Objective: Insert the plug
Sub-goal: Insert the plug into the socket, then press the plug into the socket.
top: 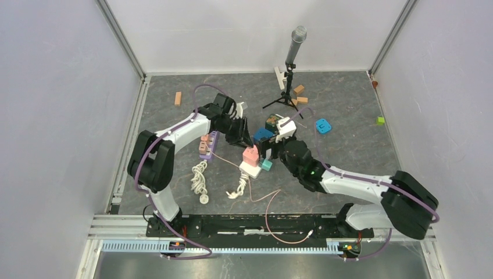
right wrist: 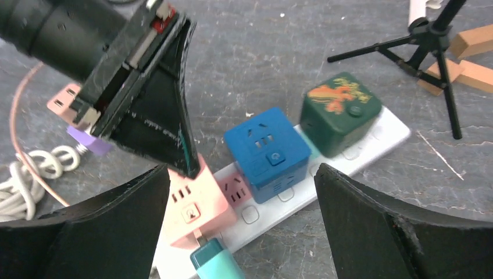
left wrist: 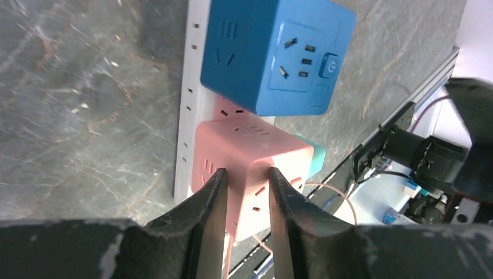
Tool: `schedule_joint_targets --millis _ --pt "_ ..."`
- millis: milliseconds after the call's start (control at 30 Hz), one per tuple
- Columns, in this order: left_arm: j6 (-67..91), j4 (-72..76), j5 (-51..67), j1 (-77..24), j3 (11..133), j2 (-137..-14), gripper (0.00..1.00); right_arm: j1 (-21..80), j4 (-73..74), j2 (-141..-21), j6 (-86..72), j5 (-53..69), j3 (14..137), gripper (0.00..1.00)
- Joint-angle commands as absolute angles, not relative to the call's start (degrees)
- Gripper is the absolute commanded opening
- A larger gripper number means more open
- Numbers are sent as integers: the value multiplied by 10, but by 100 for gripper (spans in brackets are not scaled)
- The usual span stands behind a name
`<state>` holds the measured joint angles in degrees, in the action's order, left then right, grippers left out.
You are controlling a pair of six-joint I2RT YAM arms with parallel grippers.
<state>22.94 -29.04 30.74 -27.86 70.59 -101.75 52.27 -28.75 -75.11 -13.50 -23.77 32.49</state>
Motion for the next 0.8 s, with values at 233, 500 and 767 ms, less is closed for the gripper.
schedule_joint_targets --millis 233,500,767 --pt "255 -357 323 -299 691 -998 49 430 -234 -673 -252 -188 277 98" --pt "265 -303 330 -293 676 -930 81 348 -114 -723 -245 -70 336 98" --pt "256 -243 267 -279 635 -827 100 324 -53 -726 -196 -30 364 98"
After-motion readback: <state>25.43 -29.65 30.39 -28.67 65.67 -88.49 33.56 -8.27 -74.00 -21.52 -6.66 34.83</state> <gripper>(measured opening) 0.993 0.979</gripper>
